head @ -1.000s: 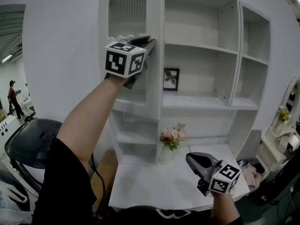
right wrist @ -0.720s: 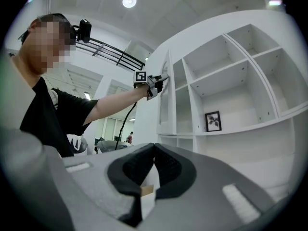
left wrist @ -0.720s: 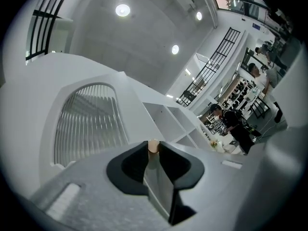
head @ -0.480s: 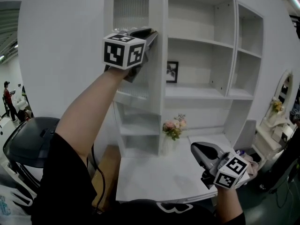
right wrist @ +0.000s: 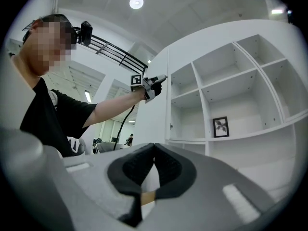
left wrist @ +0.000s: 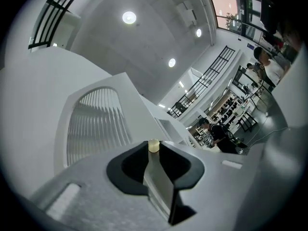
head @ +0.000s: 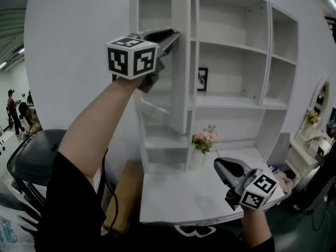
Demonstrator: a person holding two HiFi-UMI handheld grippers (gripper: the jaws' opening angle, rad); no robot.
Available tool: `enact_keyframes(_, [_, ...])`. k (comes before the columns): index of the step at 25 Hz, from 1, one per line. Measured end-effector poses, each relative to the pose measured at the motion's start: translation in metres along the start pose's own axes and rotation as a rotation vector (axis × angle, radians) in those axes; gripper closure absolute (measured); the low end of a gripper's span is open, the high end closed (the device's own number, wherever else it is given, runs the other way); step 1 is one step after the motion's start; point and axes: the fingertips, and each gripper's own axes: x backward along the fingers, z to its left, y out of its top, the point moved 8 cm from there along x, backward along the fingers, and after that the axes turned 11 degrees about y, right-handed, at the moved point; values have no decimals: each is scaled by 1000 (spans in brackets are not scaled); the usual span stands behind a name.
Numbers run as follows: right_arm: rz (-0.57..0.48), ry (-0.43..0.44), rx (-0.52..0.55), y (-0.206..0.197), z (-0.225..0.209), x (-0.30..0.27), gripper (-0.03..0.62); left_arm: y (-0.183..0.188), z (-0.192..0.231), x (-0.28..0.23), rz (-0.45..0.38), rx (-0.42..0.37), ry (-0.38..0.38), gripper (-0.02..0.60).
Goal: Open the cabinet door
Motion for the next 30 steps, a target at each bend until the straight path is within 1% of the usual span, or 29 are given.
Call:
enact_keyframes(3, [3, 30, 2, -2, 10, -15, 592, 6, 9, 20, -23, 26, -21, 503])
enact_keyframes(10, [15, 100, 6, -3, 31, -45, 592, 18, 38, 67, -60, 122, -52, 500])
enact_keyframes(13, [27, 122, -10, -11, 39, -53, 592, 15, 50, 84, -67, 193, -87, 499])
enact_keyframes(16, [40, 132, -28, -19, 45, -58, 592, 14, 67, 105, -89, 266, -96, 497])
enact_keyframes(19, [44, 142, -46, -23, 53, -61, 592, 16, 85, 122, -100, 317, -102, 495])
enact_keyframes(24, [73, 158, -53, -27, 66, -67, 592, 19, 114, 147, -91, 338, -94, 495])
enact_keyframes(25, [78, 157, -58, -30, 68, -67, 592, 17, 120, 152, -97, 352, -92, 491])
enact_keyframes(28, [103, 145, -80, -37, 73, -65, 592, 10, 134, 164, -110, 426, -102, 489])
enact_keyframes(29, [110, 142, -86, -38, 74, -65, 592, 10, 135, 165, -111, 432, -107, 489])
enact_keyframes(30, [115, 139, -90, -38, 76, -66, 592, 11, 135, 164, -111, 421, -109, 489])
